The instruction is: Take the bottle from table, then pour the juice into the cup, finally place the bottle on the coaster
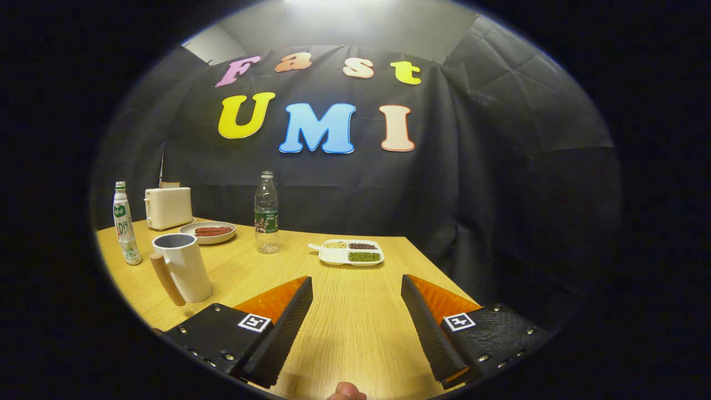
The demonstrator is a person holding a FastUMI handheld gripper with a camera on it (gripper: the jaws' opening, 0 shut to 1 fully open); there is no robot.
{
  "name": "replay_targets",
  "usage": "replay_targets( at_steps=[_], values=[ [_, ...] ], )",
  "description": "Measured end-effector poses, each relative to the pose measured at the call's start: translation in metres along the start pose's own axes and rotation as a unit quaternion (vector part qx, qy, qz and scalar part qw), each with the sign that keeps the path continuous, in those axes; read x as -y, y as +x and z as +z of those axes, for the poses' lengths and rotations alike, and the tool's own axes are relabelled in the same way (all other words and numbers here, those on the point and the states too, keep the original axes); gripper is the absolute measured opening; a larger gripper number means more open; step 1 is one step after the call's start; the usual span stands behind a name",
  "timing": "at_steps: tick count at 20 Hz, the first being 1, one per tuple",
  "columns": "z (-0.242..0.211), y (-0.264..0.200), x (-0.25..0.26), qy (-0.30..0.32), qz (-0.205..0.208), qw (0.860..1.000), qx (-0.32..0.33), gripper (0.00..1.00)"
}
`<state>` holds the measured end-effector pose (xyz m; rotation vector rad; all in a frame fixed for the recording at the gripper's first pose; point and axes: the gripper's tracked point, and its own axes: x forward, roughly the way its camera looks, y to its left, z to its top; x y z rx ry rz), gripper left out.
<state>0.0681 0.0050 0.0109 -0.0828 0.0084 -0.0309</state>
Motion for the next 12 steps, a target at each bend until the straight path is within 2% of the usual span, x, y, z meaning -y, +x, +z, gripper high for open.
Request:
replay_targets(
  at_steps=[3, 6, 10, 12],
  values=[
    [0.026, 0.004, -0.009, 0.010, -0.020, 0.999, 0.026, 0.97],
    [0.044, -0.013, -0.024, 0.023, -0.058, 0.998, 0.025, 0.97],
    [0.073, -0.053, -0.076, 0.065, -0.075, 0.993, 0.059, 0.97],
    [0.076, -0.067, -0.108, 0.079, -0.071, 0.993, 0.061, 0.97]
  ],
)
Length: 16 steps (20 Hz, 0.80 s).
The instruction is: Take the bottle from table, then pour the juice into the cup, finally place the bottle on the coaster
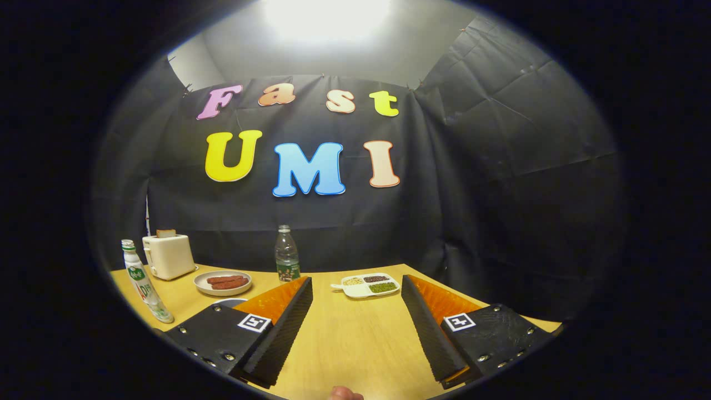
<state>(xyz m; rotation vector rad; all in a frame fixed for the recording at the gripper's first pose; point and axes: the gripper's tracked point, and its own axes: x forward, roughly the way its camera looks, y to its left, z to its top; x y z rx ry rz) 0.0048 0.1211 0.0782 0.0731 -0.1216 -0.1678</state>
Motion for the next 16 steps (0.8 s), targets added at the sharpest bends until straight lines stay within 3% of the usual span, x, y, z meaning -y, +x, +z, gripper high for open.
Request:
replay_targets(
  at_steps=[13, 16],
  values=[
    [-0.039, -0.087, -0.267, -0.028, 0.162, 0.986, -0.029, 0.97],
    [-0.045, -0.096, -0.309, -0.021, 0.179, 0.983, -0.024, 0.97]
  ],
)
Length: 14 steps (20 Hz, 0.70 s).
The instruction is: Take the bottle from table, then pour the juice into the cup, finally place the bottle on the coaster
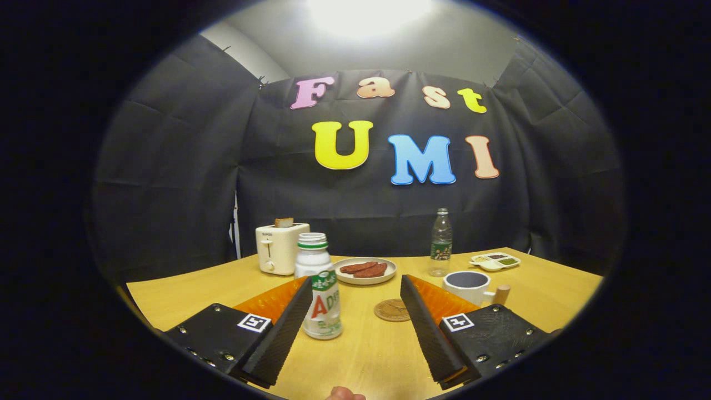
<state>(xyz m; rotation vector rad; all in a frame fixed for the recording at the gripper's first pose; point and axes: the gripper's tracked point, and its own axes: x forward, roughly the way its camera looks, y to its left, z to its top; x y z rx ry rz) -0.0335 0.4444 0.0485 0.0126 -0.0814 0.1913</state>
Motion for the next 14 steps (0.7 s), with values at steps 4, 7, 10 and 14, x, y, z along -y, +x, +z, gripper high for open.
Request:
replay_targets(
  at_steps=[4, 7, 10, 14],
  values=[
    [-0.011, 0.031, -0.031, 0.012, -0.008, 1.000, 0.000, 0.97],
    [-0.034, 0.062, -0.037, -0.001, -0.027, 0.999, -0.031, 0.97],
    [-0.049, 0.085, -0.039, -0.016, -0.038, 0.998, -0.054, 0.97],
    [-0.059, 0.106, -0.043, -0.048, -0.043, 0.996, -0.067, 0.98]
  ],
)
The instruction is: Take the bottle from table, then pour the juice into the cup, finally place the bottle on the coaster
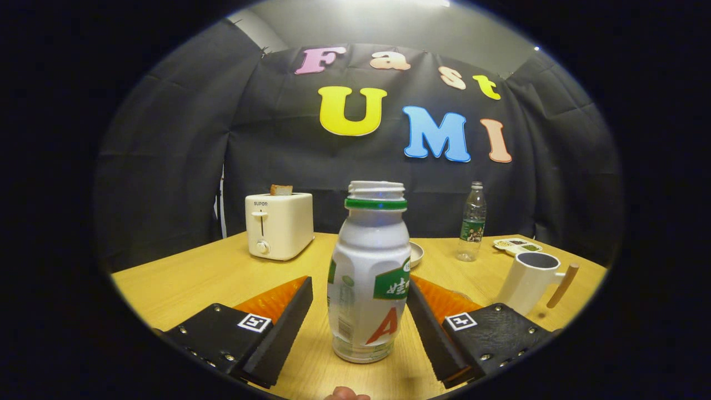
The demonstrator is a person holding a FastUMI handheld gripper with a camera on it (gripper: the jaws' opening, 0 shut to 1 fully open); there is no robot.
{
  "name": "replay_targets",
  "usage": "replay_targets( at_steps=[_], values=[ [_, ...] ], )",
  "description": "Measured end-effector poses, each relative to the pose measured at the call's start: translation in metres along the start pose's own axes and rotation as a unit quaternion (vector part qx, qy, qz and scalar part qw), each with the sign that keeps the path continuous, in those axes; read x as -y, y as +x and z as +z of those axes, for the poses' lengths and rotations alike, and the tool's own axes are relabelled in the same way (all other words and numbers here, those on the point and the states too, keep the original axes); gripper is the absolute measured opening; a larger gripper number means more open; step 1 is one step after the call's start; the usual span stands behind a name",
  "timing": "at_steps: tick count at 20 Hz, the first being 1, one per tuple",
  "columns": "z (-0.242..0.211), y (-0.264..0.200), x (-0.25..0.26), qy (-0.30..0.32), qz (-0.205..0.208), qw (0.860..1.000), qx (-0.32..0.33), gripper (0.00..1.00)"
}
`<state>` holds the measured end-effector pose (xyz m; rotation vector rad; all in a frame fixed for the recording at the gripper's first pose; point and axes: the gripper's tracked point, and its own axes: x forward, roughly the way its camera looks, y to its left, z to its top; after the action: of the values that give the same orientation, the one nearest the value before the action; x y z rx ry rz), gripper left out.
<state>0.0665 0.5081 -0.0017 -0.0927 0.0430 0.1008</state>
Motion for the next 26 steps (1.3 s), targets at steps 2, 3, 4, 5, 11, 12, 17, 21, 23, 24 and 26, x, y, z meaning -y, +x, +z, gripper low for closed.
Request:
replay_targets(
  at_steps=[2, 3, 4, 5, 11, 12, 17, 21, 23, 24, 26],
  values=[
    [0.000, 0.009, -0.004, -0.009, 0.004, 1.000, -0.002, 0.98],
    [-0.001, 0.013, -0.005, -0.009, 0.007, 1.000, -0.003, 0.98],
    [-0.001, 0.016, -0.005, -0.011, 0.005, 1.000, -0.005, 0.98],
    [-0.002, 0.018, -0.001, -0.015, -0.002, 1.000, -0.008, 0.98],
    [0.000, 0.019, 0.003, 0.019, -0.008, 1.000, -0.014, 0.71],
    [0.001, 0.016, 0.006, 0.030, -0.011, 0.999, -0.016, 0.71],
    [0.028, 0.013, 0.031, 0.159, 0.008, 0.987, -0.004, 0.69],
    [0.035, 0.012, 0.068, 0.252, 0.001, 0.968, 0.003, 0.69],
    [0.031, 0.014, 0.079, 0.293, 0.002, 0.956, -0.002, 0.69],
    [0.030, 0.015, 0.084, 0.310, 0.002, 0.951, -0.004, 0.69],
    [0.026, 0.016, 0.088, 0.338, 0.006, 0.941, -0.011, 0.69]
  ],
)
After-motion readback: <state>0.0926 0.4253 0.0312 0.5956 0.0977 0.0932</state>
